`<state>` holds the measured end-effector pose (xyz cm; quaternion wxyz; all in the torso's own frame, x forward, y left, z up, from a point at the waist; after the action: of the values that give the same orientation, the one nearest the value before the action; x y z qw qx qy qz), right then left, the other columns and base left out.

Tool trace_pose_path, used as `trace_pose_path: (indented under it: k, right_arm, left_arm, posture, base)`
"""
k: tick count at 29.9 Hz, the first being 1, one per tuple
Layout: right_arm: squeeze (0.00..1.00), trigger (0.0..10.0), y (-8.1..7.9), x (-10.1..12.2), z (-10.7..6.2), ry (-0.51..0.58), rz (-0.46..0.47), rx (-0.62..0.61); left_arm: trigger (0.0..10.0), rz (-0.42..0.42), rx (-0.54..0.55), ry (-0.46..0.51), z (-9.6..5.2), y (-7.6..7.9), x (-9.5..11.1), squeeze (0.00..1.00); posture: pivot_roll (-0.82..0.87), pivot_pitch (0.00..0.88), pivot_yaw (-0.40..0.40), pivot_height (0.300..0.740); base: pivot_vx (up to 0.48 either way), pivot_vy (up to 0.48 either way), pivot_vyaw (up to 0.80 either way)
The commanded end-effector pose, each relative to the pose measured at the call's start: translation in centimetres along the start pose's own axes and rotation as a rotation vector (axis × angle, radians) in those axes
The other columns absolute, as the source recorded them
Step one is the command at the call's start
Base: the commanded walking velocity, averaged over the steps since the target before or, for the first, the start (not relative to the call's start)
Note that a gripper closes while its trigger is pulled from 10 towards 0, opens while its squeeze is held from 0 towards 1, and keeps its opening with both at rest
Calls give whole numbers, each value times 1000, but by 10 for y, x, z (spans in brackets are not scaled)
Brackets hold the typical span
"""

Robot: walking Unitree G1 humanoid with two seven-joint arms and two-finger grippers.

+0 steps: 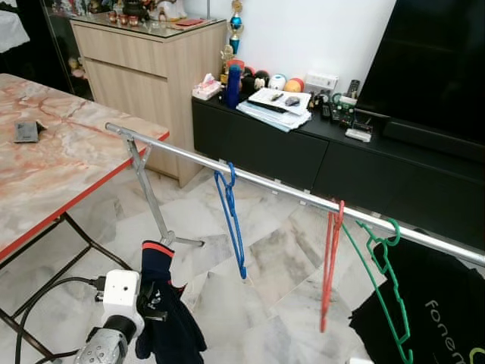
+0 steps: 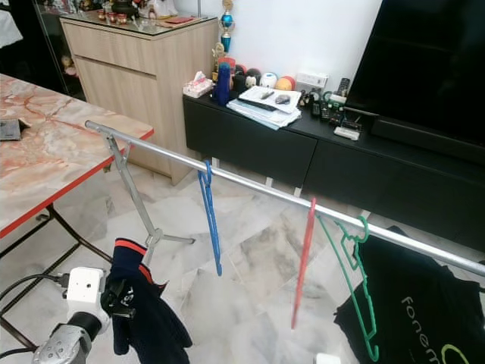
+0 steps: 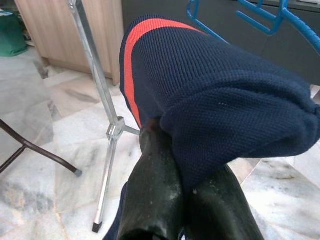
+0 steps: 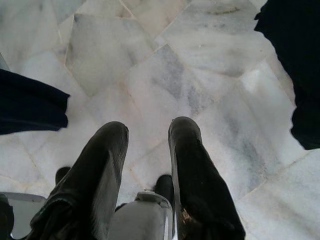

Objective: Hang hanger

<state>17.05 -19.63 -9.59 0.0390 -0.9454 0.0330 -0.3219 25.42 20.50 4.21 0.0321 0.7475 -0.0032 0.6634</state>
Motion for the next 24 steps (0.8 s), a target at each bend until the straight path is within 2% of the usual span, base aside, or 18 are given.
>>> trace_pose_path:
  k: [1,2,7,13,17,24]
  right_arm:
    - [0,10000,-3,0,1,-20,-30,3]
    - [0,10000,-5,1,2,-22,-66,8]
    - [0,10000,-8,-3,2,-51,-65,2]
    - [0,10000,-7,-16,0,-98,-48,0]
    - [0,10000,-5,-19,-2,-110,-11,-13]
    - [0,10000,-6,-15,0,-111,-3,-16]
  left_arm:
    - [10000,11,9,19,1,-2,3,0]
    - [10000,4,12,17,1,-2,3,0]
    - [10000,-3,14,11,2,-2,2,0]
    - [10000,1,20,6,2,-3,2,0]
    - [10000,2,22,6,2,-4,3,0]
    - [10000,1,29,12,3,-4,4,0]
  posture:
    - [9,0,-40,740]
    - [10,0,-38,740]
    - [13,0,-36,740]
    - [24,0,-35,740]
    - [28,0,-32,740]
    - [35,6,-33,740]
  base:
    - [0,0,0]
    - [0,0,800]
    - [0,0,800]
    - [0,459,800]
    - [0,480,0]
    - [0,480,0]
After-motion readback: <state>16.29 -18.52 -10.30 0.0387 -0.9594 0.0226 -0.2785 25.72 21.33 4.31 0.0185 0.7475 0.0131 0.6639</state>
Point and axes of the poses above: a point about 5 cm out from each wrist's last joint towards the gripper, its own z axis pointing out of the wrist towards the gripper, its own x axis along the axis of the wrist's last joint, y = z × x, the point moved 1 cm from there along z, pointing out of the wrist towards the gripper, and after that the axes turned 3 degrees about -z, right-handed, at the moved point
